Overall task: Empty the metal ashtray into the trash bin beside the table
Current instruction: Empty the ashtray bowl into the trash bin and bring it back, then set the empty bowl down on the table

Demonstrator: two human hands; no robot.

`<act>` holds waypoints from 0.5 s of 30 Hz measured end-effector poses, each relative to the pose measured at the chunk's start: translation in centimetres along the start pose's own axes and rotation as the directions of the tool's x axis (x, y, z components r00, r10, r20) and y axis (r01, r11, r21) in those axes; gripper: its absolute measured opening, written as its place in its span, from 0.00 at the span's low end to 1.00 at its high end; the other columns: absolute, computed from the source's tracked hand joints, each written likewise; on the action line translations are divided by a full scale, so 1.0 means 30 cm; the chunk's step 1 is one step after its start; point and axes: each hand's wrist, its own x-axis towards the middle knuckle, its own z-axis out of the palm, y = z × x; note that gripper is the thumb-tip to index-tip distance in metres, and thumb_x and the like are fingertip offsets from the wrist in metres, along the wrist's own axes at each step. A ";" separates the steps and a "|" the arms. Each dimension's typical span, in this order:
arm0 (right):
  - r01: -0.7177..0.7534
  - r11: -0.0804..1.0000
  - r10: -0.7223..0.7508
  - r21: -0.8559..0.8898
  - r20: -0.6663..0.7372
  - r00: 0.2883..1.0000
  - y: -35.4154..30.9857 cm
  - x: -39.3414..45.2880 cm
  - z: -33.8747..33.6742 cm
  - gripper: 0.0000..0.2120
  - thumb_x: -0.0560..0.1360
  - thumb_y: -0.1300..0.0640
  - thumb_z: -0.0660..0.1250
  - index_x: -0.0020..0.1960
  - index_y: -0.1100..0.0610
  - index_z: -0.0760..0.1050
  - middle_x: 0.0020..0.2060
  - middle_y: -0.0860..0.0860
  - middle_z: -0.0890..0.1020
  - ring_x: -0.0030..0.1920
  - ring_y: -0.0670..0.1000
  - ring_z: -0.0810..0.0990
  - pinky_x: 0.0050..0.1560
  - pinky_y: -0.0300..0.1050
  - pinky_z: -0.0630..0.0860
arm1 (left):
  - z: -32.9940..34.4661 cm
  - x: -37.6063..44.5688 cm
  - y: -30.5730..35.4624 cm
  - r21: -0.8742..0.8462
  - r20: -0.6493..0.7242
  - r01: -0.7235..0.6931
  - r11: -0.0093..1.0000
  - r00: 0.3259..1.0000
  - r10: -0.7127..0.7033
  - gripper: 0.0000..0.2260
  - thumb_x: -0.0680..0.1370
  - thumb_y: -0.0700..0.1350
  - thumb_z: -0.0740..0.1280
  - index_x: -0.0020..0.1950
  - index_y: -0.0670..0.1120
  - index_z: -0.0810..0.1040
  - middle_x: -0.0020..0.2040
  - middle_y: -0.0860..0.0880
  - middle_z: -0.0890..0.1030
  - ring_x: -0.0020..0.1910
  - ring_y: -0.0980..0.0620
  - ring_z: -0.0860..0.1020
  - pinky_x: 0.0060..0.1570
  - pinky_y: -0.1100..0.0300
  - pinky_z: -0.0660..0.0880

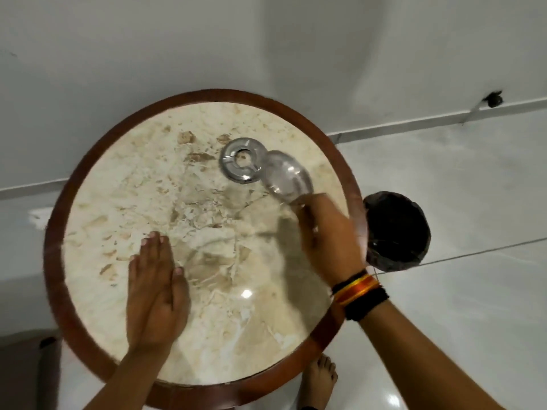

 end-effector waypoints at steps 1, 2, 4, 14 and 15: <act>0.087 0.995 -0.083 -0.058 0.057 0.995 -0.045 -0.002 0.067 0.04 0.80 0.59 0.66 0.53 0.57 0.78 0.44 0.53 0.81 0.40 0.53 0.80 0.38 0.45 0.76 | 0.003 -0.001 -0.005 -0.015 -0.011 0.002 1.000 1.000 -0.002 0.30 0.87 0.50 0.51 0.88 0.42 0.55 0.89 0.43 0.56 0.89 0.47 0.52 0.88 0.47 0.48; 0.175 0.979 -0.164 -0.108 0.099 0.981 -0.098 -0.003 0.137 0.04 0.79 0.59 0.68 0.53 0.57 0.79 0.43 0.53 0.81 0.39 0.54 0.80 0.36 0.45 0.75 | 0.002 -0.005 -0.017 -0.026 -0.029 0.000 1.000 1.000 -0.001 0.29 0.87 0.49 0.52 0.88 0.42 0.56 0.89 0.43 0.57 0.89 0.47 0.53 0.88 0.46 0.48; 0.273 0.951 -0.249 -0.148 0.160 0.955 -0.159 -0.006 0.247 0.04 0.77 0.59 0.71 0.52 0.57 0.80 0.42 0.53 0.81 0.37 0.55 0.80 0.31 0.45 0.76 | 0.009 -0.005 -0.014 -0.036 -0.055 -0.026 0.999 0.998 0.024 0.29 0.87 0.48 0.53 0.88 0.41 0.57 0.89 0.43 0.58 0.89 0.46 0.54 0.87 0.45 0.50; 0.465 0.813 -0.359 -0.351 0.327 0.874 -0.184 -0.028 0.390 0.11 0.69 0.60 0.78 0.49 0.54 0.81 0.37 0.50 0.81 0.34 0.53 0.77 0.28 0.43 0.68 | 0.012 0.000 -0.038 0.023 -0.068 -0.065 0.998 0.995 0.067 0.28 0.87 0.48 0.51 0.87 0.39 0.58 0.88 0.42 0.60 0.89 0.45 0.55 0.86 0.41 0.54; 0.464 0.819 -0.352 -0.337 0.345 0.870 -0.186 -0.029 0.380 0.13 0.69 0.58 0.78 0.52 0.54 0.81 0.39 0.50 0.82 0.34 0.53 0.78 0.29 0.43 0.70 | 0.011 0.000 -0.036 0.012 -0.066 -0.064 0.998 0.996 0.065 0.28 0.88 0.49 0.51 0.87 0.40 0.58 0.88 0.42 0.60 0.89 0.45 0.55 0.87 0.42 0.54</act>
